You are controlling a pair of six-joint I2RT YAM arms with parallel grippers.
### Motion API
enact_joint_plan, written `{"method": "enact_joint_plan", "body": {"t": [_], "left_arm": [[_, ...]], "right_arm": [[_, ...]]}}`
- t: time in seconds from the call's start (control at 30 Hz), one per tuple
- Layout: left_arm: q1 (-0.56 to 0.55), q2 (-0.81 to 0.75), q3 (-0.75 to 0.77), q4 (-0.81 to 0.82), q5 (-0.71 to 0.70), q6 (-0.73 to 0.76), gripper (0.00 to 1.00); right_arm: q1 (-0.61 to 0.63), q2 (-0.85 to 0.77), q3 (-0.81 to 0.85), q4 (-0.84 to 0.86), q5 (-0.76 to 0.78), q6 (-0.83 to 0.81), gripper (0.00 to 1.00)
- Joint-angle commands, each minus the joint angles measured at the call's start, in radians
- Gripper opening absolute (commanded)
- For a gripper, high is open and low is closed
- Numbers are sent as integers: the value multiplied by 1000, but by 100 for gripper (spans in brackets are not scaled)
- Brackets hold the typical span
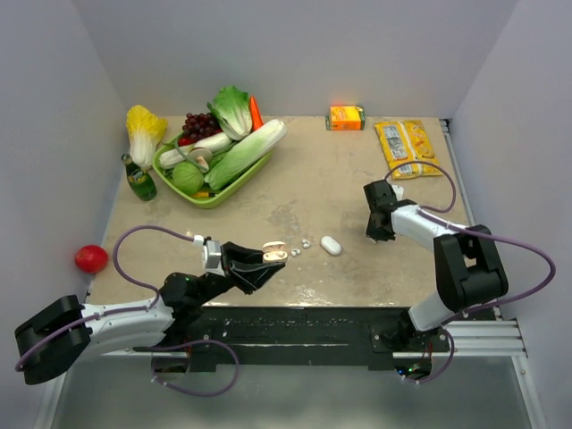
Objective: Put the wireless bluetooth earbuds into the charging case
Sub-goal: Pick up the earbud from the center of the board.
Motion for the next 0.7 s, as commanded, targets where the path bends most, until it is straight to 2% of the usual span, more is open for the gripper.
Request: {"method": "enact_joint_plan", "body": {"t": [0.0,0.37,0.67], "left_arm": [[-6,5,-274,578,7,-17,0],[-9,27,-271,590,9,-20,0],[-14,32,-277,602,17,-28,0]], "right_arm": [[0,-13,-31,6,-82,29,0],[4,-67,-47,-40,-128,40,0],[37,-52,-44,-60,-148,50,0]]}}
